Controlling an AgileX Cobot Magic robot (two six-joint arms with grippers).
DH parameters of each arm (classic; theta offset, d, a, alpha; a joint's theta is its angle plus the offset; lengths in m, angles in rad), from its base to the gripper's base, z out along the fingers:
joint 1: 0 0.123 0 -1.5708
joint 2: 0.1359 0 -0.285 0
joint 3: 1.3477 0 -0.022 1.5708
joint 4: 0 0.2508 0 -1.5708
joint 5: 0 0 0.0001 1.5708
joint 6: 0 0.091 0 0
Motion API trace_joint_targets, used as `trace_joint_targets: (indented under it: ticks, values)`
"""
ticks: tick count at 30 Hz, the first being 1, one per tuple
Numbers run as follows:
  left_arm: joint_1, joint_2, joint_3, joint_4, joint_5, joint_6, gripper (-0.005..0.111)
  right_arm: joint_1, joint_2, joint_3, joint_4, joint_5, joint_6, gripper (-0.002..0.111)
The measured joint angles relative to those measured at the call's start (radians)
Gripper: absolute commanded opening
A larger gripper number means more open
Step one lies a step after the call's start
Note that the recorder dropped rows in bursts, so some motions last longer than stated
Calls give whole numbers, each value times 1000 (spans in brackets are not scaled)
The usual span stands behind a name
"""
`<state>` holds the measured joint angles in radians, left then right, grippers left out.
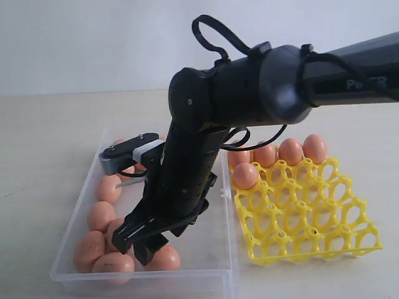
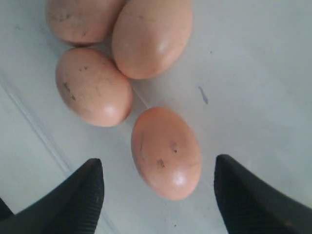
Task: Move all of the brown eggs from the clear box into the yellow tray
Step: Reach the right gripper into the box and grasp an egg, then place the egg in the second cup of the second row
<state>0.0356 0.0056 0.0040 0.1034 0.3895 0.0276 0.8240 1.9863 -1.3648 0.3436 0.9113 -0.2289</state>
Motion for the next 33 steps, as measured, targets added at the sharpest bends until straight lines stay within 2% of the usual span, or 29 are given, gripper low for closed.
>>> trace_joint_targets:
  ticks: [14, 16, 17, 19, 21, 27, 29, 33]
  values:
    - [0, 0, 0, 0, 0, 0, 0, 0, 110, -79, -46, 5, -24, 62]
    - [0, 0, 0, 0, 0, 0, 0, 0, 122, -79, -47, 5, -32, 56]
    - [0, 0, 0, 0, 0, 0, 0, 0, 125, -79, -49, 7, -39, 49]
    - [0, 0, 0, 0, 0, 0, 0, 0, 132, -79, -54, 7, -46, 28]
    - [0, 0, 0, 0, 0, 0, 0, 0, 134, -79, -64, 7, -50, 2]
    - [0, 0, 0, 0, 0, 0, 0, -6, 112, -75, -123, -36, -50, 0]
    - [0, 0, 0, 0, 0, 0, 0, -16, 64, -39, -150, -143, -49, 0]
    - [0, 0, 0, 0, 0, 0, 0, -59, -91, 131, -225, -521, 1, 0]
